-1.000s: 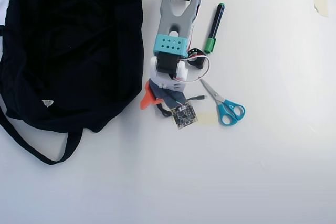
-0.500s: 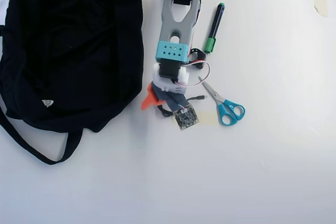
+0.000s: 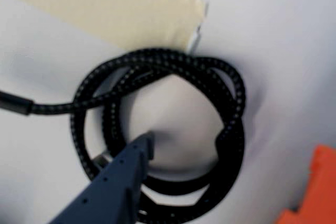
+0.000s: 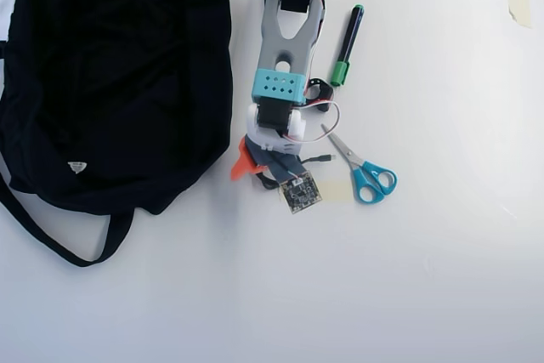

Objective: Put the cable into the black bag

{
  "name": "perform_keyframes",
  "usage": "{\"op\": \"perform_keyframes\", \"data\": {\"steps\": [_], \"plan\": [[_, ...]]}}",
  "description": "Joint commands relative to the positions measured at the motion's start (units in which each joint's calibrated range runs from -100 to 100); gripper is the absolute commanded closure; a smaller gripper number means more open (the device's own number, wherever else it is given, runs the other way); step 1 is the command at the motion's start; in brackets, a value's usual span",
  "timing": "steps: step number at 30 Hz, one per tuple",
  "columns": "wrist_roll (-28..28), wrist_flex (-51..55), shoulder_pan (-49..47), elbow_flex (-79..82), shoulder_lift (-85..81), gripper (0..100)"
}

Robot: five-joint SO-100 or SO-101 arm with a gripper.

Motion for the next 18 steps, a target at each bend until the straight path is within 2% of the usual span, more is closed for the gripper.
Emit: {"op": "perform_keyframes", "data": {"steps": [1, 7, 13, 18], "plan": [[-0.20, -0.67, -0.19, -1.92, -0.48, 66], [-0.20, -0.67, -0.04, -1.47, -0.48, 67], [-0.15, -0.58, -0.11, -1.38, -0.48, 76], [-0.15, -0.07, -0.41, -1.29, -0.48, 80]]}}
